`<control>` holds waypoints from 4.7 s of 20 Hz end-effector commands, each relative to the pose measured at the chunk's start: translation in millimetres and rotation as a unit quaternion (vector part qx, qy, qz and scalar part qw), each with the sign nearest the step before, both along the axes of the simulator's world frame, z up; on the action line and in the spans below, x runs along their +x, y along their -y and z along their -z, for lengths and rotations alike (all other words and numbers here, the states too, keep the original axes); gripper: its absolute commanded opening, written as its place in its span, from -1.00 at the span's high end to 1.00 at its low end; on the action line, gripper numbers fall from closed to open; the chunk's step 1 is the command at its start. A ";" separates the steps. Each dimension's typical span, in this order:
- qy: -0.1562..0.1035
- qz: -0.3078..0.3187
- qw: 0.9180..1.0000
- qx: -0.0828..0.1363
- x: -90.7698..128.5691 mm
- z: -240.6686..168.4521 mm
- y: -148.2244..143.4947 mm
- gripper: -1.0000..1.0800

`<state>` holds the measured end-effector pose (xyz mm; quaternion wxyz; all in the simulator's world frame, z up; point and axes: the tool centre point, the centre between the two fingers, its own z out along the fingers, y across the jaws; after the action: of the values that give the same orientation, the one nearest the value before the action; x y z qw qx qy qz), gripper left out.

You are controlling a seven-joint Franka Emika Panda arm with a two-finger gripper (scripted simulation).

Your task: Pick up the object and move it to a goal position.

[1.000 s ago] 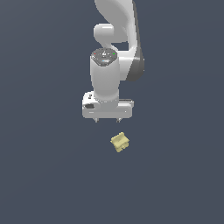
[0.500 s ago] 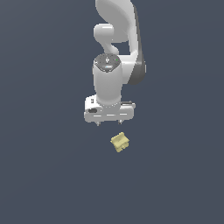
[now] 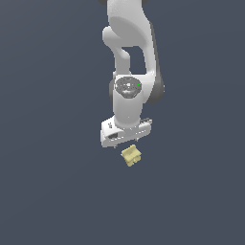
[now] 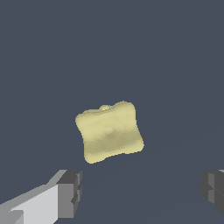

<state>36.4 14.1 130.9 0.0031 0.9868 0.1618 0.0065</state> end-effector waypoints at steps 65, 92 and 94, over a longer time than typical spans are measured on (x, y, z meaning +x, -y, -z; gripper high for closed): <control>-0.007 -0.123 0.992 0.001 21.2 -40.0 -53.0 1.00; -0.007 -0.123 0.992 0.001 44.2 -284.5 -99.4 1.00; -0.007 -0.123 0.992 0.001 45.5 -293.0 -101.1 1.00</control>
<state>81.1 113.9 417.1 -0.0002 0.9594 0.2821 0.0004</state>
